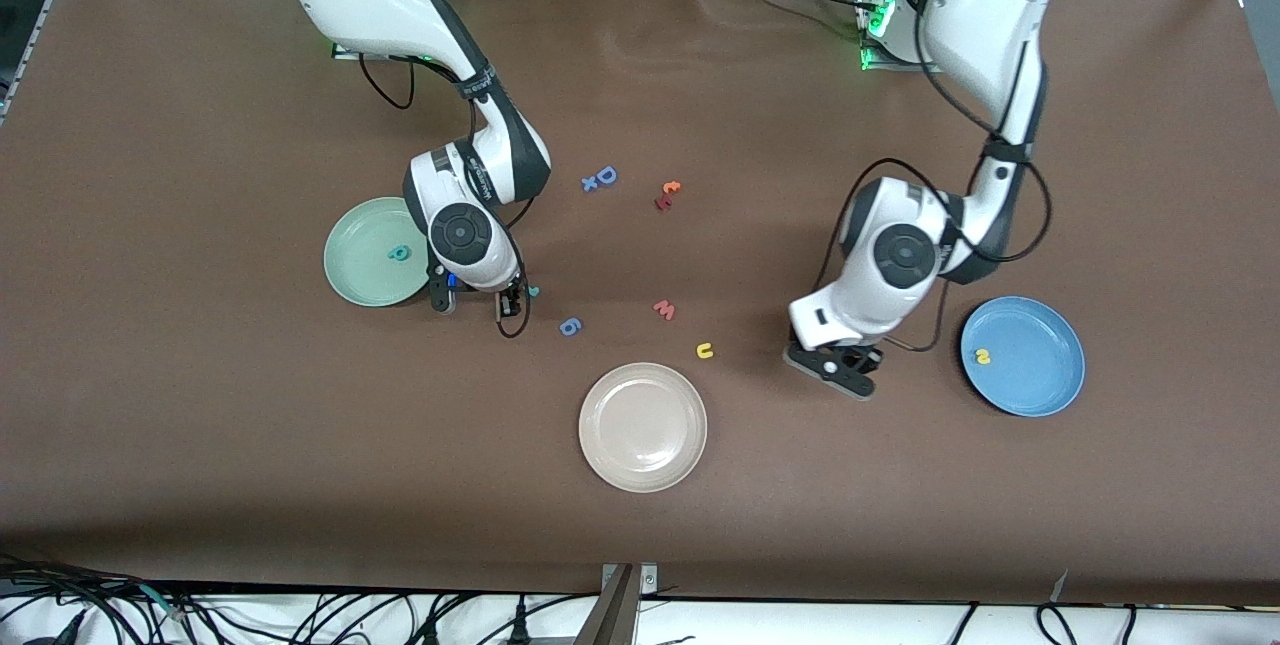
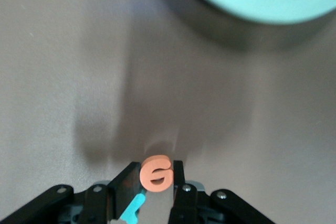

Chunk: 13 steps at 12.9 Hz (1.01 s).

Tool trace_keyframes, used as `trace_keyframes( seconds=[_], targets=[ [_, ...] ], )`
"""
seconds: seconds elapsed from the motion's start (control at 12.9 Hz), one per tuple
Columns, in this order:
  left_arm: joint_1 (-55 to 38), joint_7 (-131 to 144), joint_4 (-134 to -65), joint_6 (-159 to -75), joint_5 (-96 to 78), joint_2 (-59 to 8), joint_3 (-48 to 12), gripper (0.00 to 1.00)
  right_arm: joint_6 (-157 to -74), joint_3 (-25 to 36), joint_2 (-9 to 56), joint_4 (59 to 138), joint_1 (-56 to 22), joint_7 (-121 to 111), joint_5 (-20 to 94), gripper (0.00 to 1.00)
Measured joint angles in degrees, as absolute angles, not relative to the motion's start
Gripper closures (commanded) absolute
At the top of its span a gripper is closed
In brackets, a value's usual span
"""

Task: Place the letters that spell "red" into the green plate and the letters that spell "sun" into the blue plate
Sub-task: 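Carry the u to the blue plate while the right gripper carries the e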

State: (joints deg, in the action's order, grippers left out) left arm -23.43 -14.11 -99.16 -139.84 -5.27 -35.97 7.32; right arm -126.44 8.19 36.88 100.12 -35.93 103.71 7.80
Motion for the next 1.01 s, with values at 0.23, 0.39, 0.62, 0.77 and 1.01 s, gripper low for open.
trace_keyframes(
  seconds=[0.23,0.39,0.62,0.77,1.01],
  targets=[
    [-16.23,-24.34,-101.13,-138.54,-5.26,-34.61,7.54,0.89,-117.44,12.59,32.80,100.05,-35.68,95.02,7.80,0.79],
    [-10.83,-32.98,-101.63,-138.43,-5.26,-34.10,7.57,0.88,-113.97,15.35,31.38,100.50,-35.44,89.86,7.80,0.79],
    [-5.37,-43.22,-101.84,-138.29,-5.27,-33.91,7.50,0.86,-112.91,18.90,30.02,103.51,-35.38,81.88,7.81,0.80],
    [-4.12,-47.71,-102.36,-138.16,-5.27,-33.91,7.46,0.85,-112.94,22.60,28.79,107.11,-35.39,73.55,7.81,0.80],
    [-2.20,-53.14,-103.11,-138.17,-5.26,-34.02,7.47,0.76,-115.72,27.07,27.81,112.18,-34.78,64.35,7.82,0.80]
  ],
)
